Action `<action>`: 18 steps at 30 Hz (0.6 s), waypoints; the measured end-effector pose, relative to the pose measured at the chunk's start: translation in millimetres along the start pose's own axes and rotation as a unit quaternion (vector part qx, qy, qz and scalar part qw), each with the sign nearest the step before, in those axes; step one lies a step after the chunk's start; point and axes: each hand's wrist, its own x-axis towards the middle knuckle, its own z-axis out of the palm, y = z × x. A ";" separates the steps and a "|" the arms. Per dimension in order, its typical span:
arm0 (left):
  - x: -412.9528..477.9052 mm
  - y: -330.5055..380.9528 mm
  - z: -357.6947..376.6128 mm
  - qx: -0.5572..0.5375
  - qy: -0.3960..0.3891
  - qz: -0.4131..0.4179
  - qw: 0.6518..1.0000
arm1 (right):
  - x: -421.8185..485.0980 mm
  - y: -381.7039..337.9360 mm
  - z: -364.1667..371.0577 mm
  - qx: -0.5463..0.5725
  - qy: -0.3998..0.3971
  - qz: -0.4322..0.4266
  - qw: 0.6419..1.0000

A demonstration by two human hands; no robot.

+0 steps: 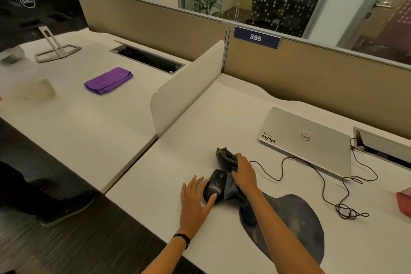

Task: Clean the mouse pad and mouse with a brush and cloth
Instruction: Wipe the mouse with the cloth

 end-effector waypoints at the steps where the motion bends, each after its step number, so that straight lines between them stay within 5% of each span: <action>1: 0.4 0.3 0.1 0.000 0.001 0.001 1.000 | 0.8 1.3 -1.9 0.025 0.013 0.008 1.000; 6: 1.5 1.3 0.1 -0.003 0.005 0.001 1.000 | 5.8 -4.2 -15.8 0.146 0.071 0.001 0.987; 11: 0.1 -0.3 1.5 -0.002 0.009 0.003 1.000 | -0.7 -6.8 -14.9 0.135 -0.092 -0.054 0.985; 18: 0.6 2.9 -3.2 -0.002 -0.014 -0.006 1.000 | -7.8 4.1 -14.6 0.090 -0.010 0.014 0.996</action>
